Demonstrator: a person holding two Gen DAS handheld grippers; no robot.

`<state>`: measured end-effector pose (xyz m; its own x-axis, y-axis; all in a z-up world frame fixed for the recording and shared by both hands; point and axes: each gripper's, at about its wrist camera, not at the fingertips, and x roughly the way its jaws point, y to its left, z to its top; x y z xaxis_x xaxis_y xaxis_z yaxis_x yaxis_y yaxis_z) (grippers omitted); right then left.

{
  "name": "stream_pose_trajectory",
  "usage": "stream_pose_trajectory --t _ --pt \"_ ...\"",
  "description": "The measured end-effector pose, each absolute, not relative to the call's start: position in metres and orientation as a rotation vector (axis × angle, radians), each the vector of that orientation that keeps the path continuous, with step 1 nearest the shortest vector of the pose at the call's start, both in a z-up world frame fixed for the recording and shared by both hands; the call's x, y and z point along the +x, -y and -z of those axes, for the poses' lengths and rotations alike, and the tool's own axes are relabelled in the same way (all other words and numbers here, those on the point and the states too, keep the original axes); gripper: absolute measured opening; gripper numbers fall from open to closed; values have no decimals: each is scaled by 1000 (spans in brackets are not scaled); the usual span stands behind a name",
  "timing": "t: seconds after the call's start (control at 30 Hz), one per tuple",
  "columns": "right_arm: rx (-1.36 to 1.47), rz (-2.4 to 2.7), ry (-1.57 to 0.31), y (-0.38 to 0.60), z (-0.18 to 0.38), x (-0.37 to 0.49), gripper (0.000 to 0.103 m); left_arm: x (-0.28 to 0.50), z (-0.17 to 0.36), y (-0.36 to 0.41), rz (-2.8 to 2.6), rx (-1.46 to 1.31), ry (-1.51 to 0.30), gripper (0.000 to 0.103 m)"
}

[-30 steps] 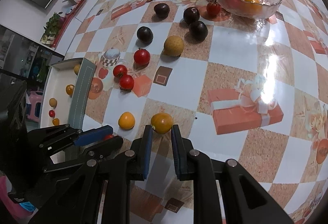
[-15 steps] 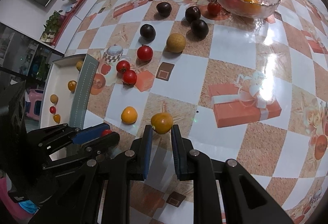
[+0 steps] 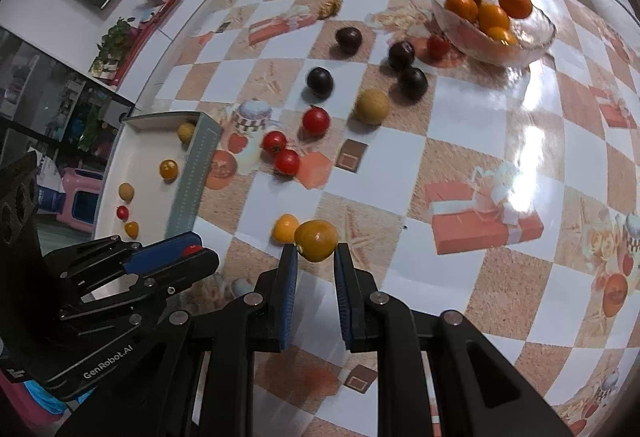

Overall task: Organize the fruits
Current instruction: 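Carry both cherry tomatoes into the white tray and open both tools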

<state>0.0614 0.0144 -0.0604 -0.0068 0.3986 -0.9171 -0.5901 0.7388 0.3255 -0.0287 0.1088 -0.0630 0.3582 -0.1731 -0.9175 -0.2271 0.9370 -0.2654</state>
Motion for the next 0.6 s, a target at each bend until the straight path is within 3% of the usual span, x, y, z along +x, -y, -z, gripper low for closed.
stream_pose_trajectory --t 0.6 --pt "-275 -956 -1327 -107 33 23 20 -86 43 -190 -239 -444 -1159 21"
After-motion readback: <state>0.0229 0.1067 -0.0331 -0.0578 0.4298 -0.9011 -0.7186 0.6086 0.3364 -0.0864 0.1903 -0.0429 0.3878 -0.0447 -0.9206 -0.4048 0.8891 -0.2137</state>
